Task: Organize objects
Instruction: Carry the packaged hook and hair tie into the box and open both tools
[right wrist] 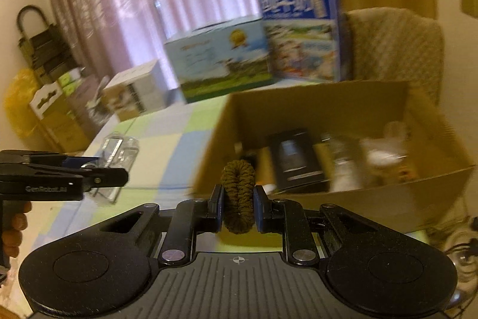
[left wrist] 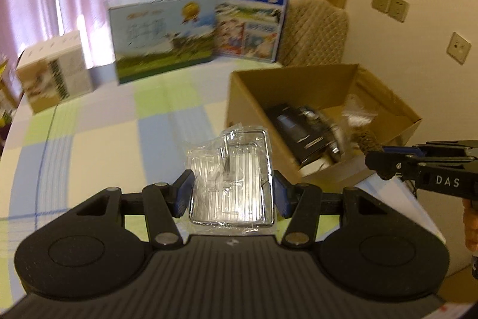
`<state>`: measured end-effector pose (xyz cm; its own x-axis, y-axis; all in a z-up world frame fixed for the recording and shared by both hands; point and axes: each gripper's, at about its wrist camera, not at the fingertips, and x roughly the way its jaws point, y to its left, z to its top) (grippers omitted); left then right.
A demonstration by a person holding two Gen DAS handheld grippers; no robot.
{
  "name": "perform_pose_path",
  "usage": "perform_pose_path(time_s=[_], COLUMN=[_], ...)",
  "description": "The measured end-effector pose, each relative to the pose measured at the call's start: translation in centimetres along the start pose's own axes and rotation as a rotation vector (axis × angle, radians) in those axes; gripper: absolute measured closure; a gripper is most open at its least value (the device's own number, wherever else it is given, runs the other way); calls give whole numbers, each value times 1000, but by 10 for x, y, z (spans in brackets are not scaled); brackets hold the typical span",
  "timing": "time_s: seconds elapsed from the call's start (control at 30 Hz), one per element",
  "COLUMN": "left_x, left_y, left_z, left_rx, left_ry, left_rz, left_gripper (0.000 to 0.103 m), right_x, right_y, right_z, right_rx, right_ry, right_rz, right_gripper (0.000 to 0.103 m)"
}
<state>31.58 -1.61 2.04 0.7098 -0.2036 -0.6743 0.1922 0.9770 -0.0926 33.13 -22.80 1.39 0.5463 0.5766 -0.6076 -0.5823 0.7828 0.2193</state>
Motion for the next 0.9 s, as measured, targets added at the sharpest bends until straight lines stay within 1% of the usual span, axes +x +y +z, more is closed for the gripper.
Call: perform_pose_path(time_s=[0.2,0.43,0.57,0.73,0.9], left_x=[15,36,46,58,69], left_y=[-39,-71,-82,-92,-98], left_z=[23,41,47,52,56], left_rx=[29,26,17,6,0], left_ry=[-36,-47,-43,-31,-16], left_rz=[-12,10,28,50,67], left_gripper=[52,52,52,52,52], right_x=[-20,-22,-18,-6,7], right_y=[-50,-99,-124,-151,-172], right_z=[15,32,36,37,38], right_rx=[1,-36,-54,-58,-65], right_ry=[-37,-38,-19,27,74], right_rz=[-57,-96,-114,-136,-135], right_gripper=[86,86,86,86,86])
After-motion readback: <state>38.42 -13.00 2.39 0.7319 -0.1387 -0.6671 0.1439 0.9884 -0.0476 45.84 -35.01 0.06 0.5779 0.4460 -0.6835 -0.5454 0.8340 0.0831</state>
